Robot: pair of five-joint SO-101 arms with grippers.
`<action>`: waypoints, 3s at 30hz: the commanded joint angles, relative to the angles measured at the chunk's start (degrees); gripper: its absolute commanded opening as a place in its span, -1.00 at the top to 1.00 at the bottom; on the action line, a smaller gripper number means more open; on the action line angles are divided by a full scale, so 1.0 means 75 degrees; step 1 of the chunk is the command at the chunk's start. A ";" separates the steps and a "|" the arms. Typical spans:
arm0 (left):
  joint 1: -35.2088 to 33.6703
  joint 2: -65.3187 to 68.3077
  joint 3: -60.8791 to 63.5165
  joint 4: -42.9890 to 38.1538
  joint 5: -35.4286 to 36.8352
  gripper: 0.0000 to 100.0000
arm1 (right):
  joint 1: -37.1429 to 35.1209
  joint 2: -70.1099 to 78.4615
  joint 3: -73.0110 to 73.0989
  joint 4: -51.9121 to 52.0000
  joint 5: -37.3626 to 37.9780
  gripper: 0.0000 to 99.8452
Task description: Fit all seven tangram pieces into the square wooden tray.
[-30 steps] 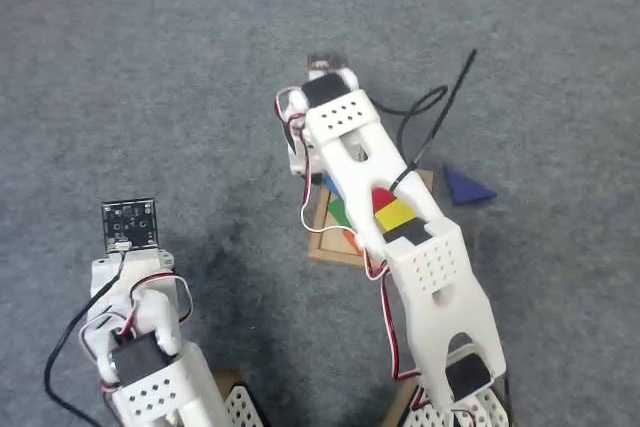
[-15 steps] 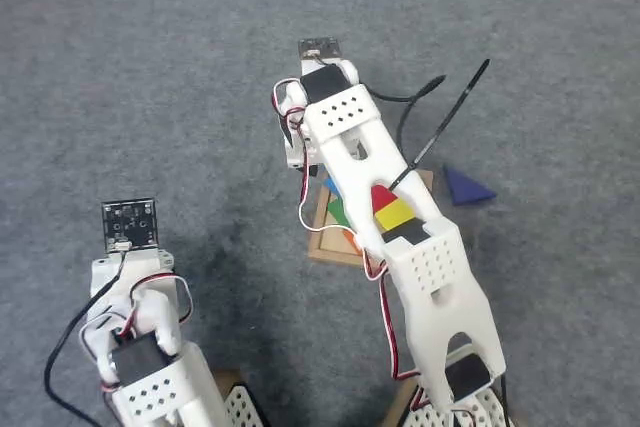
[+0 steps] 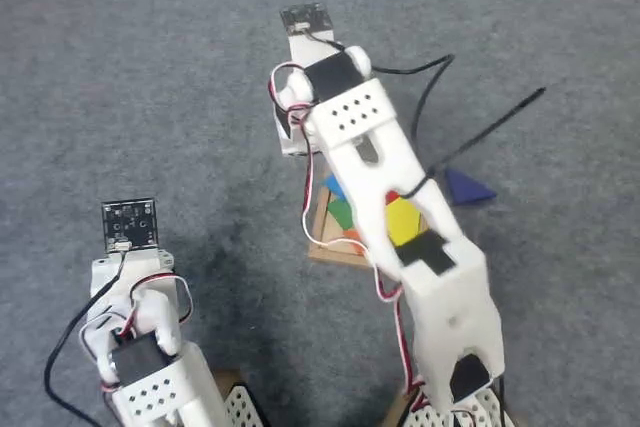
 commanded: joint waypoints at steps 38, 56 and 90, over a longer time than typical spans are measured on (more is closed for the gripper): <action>0.0035 -0.0105 -0.0064 0.0059 -0.0105 0.97 | 0.1014 -0.0182 0.4724 -0.4612 0.1020 0.99; 0.0035 -0.0105 -0.0064 0.0059 -0.0105 0.97 | 0.1729 -0.4425 0.8568 -0.6711 0.1043 0.98; 0.0035 -0.0105 -0.0064 0.0059 -0.0105 0.97 | 0.2620 -0.2045 0.7525 -0.6347 0.2192 0.99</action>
